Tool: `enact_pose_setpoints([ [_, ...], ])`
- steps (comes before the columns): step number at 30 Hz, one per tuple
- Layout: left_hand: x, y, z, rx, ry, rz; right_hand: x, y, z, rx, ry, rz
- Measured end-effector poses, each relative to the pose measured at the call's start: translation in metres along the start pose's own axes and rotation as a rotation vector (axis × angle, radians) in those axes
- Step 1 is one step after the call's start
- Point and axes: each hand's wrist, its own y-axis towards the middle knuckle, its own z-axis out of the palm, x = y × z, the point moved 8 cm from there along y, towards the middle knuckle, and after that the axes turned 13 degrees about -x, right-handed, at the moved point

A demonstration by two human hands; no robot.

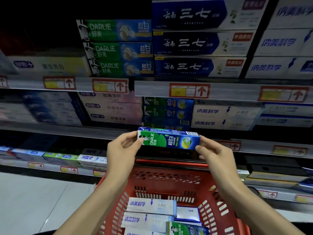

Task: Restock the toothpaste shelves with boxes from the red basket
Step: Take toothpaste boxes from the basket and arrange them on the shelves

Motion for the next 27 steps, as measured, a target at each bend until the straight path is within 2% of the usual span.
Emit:
enact_pose_setpoints([
  [5, 0.0, 0.031, 0.01, 0.023, 0.127, 0.052, 0.02, 0.013, 0.012, 0.009, -0.129, -0.137],
  [11, -0.003, 0.056, 0.029, 0.044, 0.14, -0.001, 0.037, 0.033, 0.028, 0.079, -0.196, -0.254],
  [27, 0.016, 0.067, 0.057, 0.075, 0.196, -0.055, 0.002, 0.05, 0.048, 0.243, -0.243, -0.061],
])
